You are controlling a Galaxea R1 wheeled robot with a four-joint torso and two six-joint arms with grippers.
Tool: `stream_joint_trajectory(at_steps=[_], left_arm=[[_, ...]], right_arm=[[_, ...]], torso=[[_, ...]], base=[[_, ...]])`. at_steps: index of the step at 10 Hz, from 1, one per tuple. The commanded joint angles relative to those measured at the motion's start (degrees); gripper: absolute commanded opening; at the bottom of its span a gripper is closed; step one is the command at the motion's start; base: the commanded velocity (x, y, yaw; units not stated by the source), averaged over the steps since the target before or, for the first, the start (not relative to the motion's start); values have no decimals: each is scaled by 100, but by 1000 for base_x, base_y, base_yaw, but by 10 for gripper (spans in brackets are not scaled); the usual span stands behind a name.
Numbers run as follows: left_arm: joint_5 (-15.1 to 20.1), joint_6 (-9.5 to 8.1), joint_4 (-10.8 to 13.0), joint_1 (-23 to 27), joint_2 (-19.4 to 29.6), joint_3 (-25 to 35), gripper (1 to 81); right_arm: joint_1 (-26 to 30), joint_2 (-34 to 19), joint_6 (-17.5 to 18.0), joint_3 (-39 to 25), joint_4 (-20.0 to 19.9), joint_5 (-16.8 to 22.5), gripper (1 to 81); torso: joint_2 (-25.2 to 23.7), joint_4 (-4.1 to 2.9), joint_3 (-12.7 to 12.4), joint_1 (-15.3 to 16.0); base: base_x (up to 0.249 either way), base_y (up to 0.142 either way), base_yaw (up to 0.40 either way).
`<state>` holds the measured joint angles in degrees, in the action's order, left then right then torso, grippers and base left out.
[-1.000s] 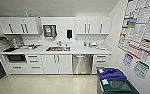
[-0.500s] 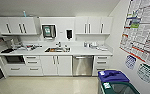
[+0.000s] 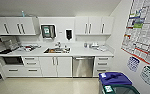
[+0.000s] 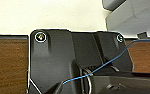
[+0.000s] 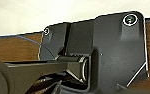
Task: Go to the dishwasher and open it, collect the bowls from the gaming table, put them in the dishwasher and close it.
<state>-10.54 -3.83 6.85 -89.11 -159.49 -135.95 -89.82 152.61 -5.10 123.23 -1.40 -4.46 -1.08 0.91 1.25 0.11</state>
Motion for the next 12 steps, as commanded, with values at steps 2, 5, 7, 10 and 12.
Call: stream_joint_trajectory(at_steps=[2, 5, 7, 10, 12], left_arm=[[237, 22, 80, 205, 128, 42, 811], [237, 22, 88, 206, 127, 42, 811], [237, 22, 88, 197, 127, 42, 811], [237, 22, 88, 188, 119, 42, 811], [237, 22, 80, 188, 119, 42, 811]], right_arm=[[284, -62, -27, -73, 79, 323, 811], [284, -71, -27, -73, 79, 323, 811], [284, -70, -27, -64, 79, 323, 811], [284, -62, -35, -73, 79, 323, 811], [293, -53, -35, -55, 79, 323, 811]], torso=[[0, 0, 0, -2], [0, 0, 0, -2], [0, 0, 0, 0], [-2, 0, 0, -11], [-2, 0, 0, -11]], base=[[100, 0, 0], [91, 0, 0], [90, 0, 0], [90, 0, 0], [93, 0, 0]])
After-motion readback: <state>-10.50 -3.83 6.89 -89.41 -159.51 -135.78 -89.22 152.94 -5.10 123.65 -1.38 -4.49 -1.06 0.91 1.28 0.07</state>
